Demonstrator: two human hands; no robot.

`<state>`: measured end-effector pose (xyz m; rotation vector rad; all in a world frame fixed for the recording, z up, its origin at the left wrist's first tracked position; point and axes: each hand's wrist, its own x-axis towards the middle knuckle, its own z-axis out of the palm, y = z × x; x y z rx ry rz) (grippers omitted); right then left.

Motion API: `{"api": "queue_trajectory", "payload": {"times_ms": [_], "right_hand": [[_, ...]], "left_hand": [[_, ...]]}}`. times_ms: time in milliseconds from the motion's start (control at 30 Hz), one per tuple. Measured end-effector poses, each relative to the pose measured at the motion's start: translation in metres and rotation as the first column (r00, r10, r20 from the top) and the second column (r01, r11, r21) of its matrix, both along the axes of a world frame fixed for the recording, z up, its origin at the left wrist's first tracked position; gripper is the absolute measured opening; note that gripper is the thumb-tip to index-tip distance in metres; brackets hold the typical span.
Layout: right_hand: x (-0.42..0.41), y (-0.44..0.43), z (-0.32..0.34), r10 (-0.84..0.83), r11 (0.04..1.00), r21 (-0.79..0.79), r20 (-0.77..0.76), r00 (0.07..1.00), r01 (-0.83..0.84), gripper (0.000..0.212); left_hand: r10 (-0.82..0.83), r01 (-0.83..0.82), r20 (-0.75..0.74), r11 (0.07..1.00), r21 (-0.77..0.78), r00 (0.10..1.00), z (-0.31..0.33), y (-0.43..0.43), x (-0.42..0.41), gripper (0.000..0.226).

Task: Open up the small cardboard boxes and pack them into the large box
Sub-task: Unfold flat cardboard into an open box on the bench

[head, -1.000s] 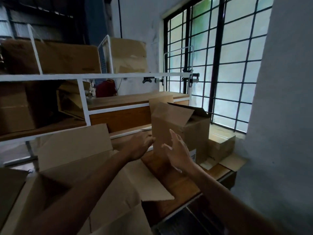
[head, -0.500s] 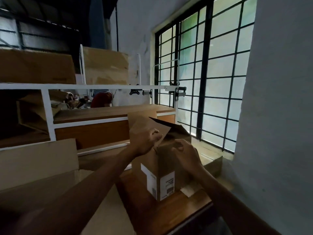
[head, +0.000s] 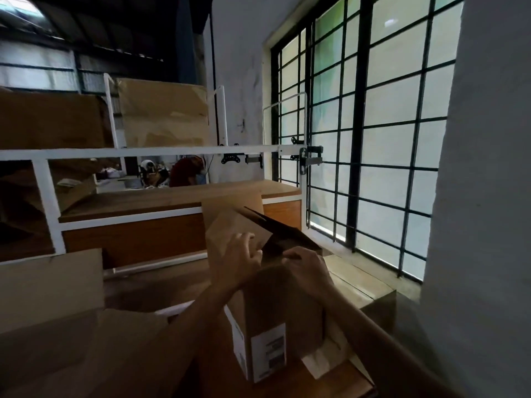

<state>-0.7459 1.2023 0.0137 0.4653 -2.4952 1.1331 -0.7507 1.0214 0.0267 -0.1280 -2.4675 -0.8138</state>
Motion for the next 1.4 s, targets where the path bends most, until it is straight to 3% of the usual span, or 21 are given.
{"api": "queue_trajectory", "payload": {"times_ms": [167,300,367,433,533,600,667,733,800,867,1000,1100,1133,1167,1233,1267,1333,1400], "right_hand": [[-0.051,-0.019,-0.009,0.054,0.983,0.179,-0.043,0.998,-0.046,0.025],[-0.094,-0.031,-0.006,0.107,0.923,0.369,0.020,0.994,-0.107,0.019],[-0.106,-0.039,-0.012,0.079,0.897,0.434,0.033,0.996,-0.085,0.021],[-0.116,-0.050,-0.022,0.042,0.873,0.486,0.003,0.999,-0.038,0.026],[-0.126,-0.064,-0.034,0.060,0.829,0.558,-0.037,0.997,-0.029,0.041],[-0.135,-0.068,-0.033,0.131,0.781,0.615,0.009,0.991,-0.109,0.043],[-0.146,-0.066,-0.030,0.239,0.683,0.685,0.119,0.964,-0.254,0.045],[-0.155,-0.067,-0.028,0.268,0.615,0.693,0.265,0.926,-0.376,0.050],[-0.159,-0.068,-0.023,0.270,0.604,0.660,0.357,0.894,-0.446,0.051],[-0.158,-0.064,-0.021,0.318,0.582,0.652,0.366,0.875,-0.485,0.050],[-0.157,-0.060,-0.023,0.422,0.578,0.634,0.308,0.853,-0.515,0.050],[-0.159,-0.059,-0.024,0.448,0.551,0.642,0.311,0.838,-0.533,0.051],[-0.159,-0.058,-0.025,0.453,0.560,0.635,0.303,0.839,-0.532,0.050],[-0.160,-0.058,-0.026,0.461,0.564,0.638,0.284,0.841,-0.524,0.049],[-0.159,-0.057,-0.026,0.473,0.564,0.638,0.270,0.839,-0.524,0.046],[-0.158,-0.056,-0.024,0.478,0.564,0.628,0.280,0.832,-0.535,0.046],[-0.156,-0.053,-0.021,0.494,0.547,0.632,0.285,0.821,-0.549,0.046],[-0.156,-0.050,-0.022,0.521,0.533,0.654,0.246,0.817,-0.537,0.038]], "left_hand": [[0.062,-0.063,0.021,0.998,0.026,0.998,-0.020,0.013,-0.049,0.074],[0.129,-0.132,0.034,0.983,0.124,0.991,-0.027,0.020,-0.079,0.066],[0.158,-0.145,-0.052,0.971,0.190,0.986,-0.030,0.021,-0.086,0.058],[0.203,-0.137,-0.160,0.927,0.348,0.966,-0.029,0.015,-0.089,0.053],[0.243,-0.108,-0.252,0.885,0.453,0.937,-0.027,-0.002,-0.085,0.069],[0.295,-0.149,-0.388,0.920,0.364,0.873,-0.027,-0.015,-0.075,0.077],[0.335,-0.325,-0.537,0.938,0.118,0.774,-0.025,-0.018,-0.065,0.082],[0.370,-0.544,-0.551,0.817,-0.191,0.748,-0.020,-0.019,-0.063,0.084],[0.486,-0.656,-0.452,0.643,-0.395,0.748,-0.014,-0.010,-0.062,0.076],[0.572,-0.711,-0.424,0.529,-0.464,0.703,-0.011,-0.001,-0.060,0.073],[0.653,-0.781,-0.438,0.444,-0.440,0.618,-0.018,-0.015,-0.045,0.053],[0.611,-0.727,-0.446,0.346,-0.592,0.654,-0.022,-0.021,-0.034,0.036],[0.625,-0.656,-0.341,0.383,-0.650,0.702,-0.022,-0.022,-0.032,0.031],[0.650,-0.580,-0.173,0.486,-0.654,0.740,-0.028,-0.028,-0.035,0.025],[0.630,-0.506,0.193,0.740,-0.443,0.752,-0.038,-0.044,-0.037,0.022],[0.569,-0.495,0.285,0.818,-0.294,0.771,-0.043,-0.050,-0.038,0.026],[0.455,-0.466,0.332,0.884,-0.052,0.826,-0.046,-0.054,-0.041,0.031],[0.321,-0.431,0.430,0.883,0.185,0.843,-0.048,-0.049,-0.050,0.031]]}}
